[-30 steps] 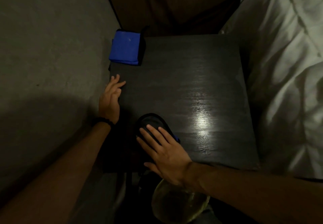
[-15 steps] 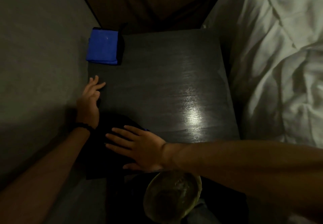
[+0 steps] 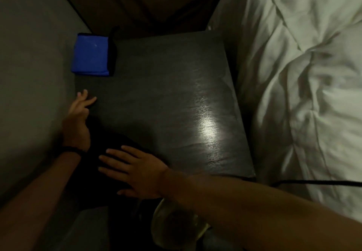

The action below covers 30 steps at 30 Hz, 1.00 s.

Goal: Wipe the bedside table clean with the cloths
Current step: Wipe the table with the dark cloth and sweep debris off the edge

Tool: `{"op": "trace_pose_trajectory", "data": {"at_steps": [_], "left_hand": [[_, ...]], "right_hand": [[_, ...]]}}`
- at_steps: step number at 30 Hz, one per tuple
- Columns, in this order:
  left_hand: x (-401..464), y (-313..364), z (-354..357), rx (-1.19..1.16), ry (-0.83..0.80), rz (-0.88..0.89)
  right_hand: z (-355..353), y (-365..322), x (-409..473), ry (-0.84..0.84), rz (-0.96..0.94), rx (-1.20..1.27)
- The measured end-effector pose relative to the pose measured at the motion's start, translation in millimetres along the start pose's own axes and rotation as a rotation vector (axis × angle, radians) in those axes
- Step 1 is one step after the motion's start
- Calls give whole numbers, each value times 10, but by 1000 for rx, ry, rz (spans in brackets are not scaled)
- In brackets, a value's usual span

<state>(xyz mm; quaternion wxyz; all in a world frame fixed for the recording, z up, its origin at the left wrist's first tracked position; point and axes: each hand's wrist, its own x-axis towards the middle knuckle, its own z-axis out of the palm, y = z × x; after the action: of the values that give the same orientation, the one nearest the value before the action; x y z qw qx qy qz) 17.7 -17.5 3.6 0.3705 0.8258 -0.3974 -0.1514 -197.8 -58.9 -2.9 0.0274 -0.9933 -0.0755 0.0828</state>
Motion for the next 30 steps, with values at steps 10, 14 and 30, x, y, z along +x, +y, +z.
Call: {"op": "trace_pose_trajectory", "data": {"at_steps": [10, 14, 30], "left_hand": [[17, -161, 20, -20, 0, -23], [18, -171, 30, -12, -2, -34], [16, 104, 7, -117, 6, -167]], "right_hand": [[33, 48, -52, -1, 27, 14], [19, 55, -114, 5, 64, 28], [-4, 732, -419, 22, 288, 174]]}}
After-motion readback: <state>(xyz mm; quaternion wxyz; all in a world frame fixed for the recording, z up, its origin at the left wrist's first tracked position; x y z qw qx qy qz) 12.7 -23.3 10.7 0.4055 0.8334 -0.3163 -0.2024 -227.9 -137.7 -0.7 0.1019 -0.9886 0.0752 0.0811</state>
